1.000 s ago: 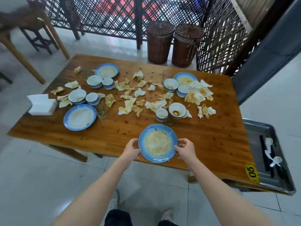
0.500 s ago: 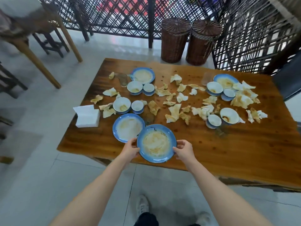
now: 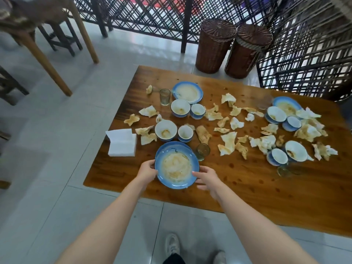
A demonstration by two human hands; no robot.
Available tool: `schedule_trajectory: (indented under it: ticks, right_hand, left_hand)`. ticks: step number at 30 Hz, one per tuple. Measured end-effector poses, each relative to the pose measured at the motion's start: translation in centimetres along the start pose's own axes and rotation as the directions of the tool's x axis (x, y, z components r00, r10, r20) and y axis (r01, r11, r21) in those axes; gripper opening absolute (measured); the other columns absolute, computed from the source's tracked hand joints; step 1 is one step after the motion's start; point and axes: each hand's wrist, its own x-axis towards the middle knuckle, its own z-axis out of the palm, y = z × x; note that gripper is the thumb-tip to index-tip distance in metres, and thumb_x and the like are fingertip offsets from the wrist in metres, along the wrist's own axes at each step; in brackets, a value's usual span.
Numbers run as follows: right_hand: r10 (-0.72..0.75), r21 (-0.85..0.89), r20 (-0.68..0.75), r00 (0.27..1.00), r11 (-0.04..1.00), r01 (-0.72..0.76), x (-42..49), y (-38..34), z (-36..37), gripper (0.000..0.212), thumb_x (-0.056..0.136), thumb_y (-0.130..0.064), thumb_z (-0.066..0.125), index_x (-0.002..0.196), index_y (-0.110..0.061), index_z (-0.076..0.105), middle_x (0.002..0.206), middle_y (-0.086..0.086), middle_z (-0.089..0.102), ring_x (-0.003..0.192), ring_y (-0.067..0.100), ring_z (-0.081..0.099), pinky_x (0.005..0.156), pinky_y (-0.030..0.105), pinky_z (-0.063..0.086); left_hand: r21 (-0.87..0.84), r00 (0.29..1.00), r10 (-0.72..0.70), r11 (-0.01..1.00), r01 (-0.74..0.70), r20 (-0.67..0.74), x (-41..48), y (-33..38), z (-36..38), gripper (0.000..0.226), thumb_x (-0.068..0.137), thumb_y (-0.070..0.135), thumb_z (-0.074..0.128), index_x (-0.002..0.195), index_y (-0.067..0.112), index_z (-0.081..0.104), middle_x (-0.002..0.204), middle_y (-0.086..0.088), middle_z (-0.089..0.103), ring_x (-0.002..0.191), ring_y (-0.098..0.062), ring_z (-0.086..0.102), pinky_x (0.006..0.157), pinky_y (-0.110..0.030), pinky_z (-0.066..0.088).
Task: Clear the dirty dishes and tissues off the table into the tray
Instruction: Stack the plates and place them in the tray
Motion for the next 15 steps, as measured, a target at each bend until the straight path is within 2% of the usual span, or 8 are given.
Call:
schedule_trajectory:
  ticks: [3,5,9,15]
  right_hand:
    - [0.020,0.011,-0.016,1.000,1.000,-0.020,1.2,-0.4,0.5,0.062,0.084,-0.020,0.072,0.138,-0.016,0.042,0.123,0.006,0.056,0.097,0.018,0.056,0.088,0.040,0.050]
    - [0.019,0.017,-0.023,1.000,1.000,-0.018,1.7,-0.5,0.8,0.062,0.084,-0.021,0.072,0.138,-0.016,0.042,0.128,0.006,0.054,0.102,0.019,0.053,0.097,0.045,0.045]
    - [0.015,0.032,-0.027,1.000,0.999,-0.014,2.3,-0.6,1.4,0.061,0.084,-0.020,0.072,0.138,-0.018,0.042,0.132,0.006,0.052,0.118,0.024,0.051,0.100,0.045,0.043]
    - [0.009,0.036,-0.062,0.998,0.999,-0.006,3.0,-0.7,1.6,0.058,0.086,-0.018,0.070,0.138,-0.017,0.044,0.132,0.007,0.054,0.119,0.025,0.052,0.097,0.044,0.046]
  left_hand:
    - [0.039,1.000,0.020,0.999,-0.020,-0.014,1.0,0.5,-0.1,0.058,0.088,0.001,0.065,0.142,0.011,0.045,0.139,-0.008,0.052,0.120,-0.020,0.053,0.088,-0.030,0.050]
    - [0.064,0.999,0.041,0.997,-0.039,-0.031,1.6,0.6,-0.1,0.058,0.088,0.003,0.066,0.142,0.011,0.044,0.142,-0.007,0.050,0.129,-0.024,0.048,0.097,-0.036,0.047]
    - [0.100,0.997,0.050,0.994,-0.044,-0.058,2.4,0.8,-0.1,0.056,0.090,0.008,0.064,0.142,0.013,0.044,0.143,-0.006,0.049,0.132,-0.023,0.045,0.101,-0.038,0.045]
    - [0.102,0.999,0.038,0.994,-0.034,-0.031,2.9,0.6,-0.5,0.055,0.091,0.010,0.064,0.142,0.016,0.044,0.144,-0.005,0.048,0.133,-0.023,0.043,0.103,-0.040,0.042]
